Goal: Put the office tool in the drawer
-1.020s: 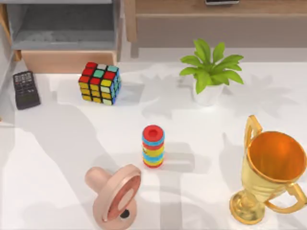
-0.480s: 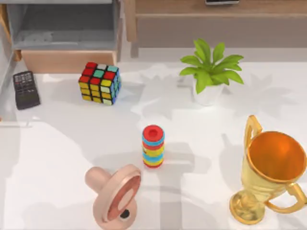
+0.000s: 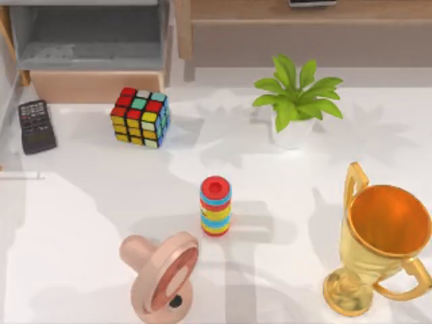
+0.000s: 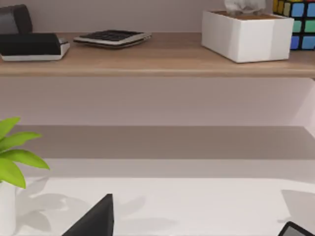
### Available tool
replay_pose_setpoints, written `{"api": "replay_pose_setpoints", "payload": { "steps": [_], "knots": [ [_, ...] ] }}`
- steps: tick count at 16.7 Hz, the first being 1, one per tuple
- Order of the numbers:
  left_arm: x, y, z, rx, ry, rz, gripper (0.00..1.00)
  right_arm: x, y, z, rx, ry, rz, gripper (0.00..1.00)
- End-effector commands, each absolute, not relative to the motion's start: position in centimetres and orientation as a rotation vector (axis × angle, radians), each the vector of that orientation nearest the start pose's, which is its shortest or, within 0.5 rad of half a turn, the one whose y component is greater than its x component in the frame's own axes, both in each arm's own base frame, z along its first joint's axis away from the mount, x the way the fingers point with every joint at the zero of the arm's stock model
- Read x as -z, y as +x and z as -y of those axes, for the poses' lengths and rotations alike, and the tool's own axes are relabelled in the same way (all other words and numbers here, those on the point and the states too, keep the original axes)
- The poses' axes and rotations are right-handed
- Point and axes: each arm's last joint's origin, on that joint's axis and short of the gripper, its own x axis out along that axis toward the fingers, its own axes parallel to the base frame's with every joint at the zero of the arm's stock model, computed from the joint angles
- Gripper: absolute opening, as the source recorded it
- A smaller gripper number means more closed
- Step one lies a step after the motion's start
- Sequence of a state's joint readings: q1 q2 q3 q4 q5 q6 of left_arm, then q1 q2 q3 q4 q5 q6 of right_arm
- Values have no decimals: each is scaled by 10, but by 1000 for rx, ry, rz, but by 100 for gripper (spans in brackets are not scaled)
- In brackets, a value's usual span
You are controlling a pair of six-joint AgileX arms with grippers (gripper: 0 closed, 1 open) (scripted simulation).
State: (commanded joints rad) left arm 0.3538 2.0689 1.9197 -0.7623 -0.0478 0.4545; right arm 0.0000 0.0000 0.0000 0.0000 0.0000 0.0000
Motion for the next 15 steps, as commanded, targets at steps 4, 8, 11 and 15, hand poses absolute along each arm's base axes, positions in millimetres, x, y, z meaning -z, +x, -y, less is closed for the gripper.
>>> {"api": "replay_pose_setpoints", "payload": {
  "steps": [4,8,11,15],
  "knots": [
    [-186,445,-161,-67,172,-1223,0,-160,106,1,0,0,0,100],
    [-149,441,-157,-24,118,-1351,0,-160,106,1,0,0,0,100],
    [-149,441,-157,-24,118,-1351,0,-160,106,1,0,0,0,100],
    [-149,441,-157,-24,118,-1351,30,-160,106,1,0,0,0,100]
  ]
}}
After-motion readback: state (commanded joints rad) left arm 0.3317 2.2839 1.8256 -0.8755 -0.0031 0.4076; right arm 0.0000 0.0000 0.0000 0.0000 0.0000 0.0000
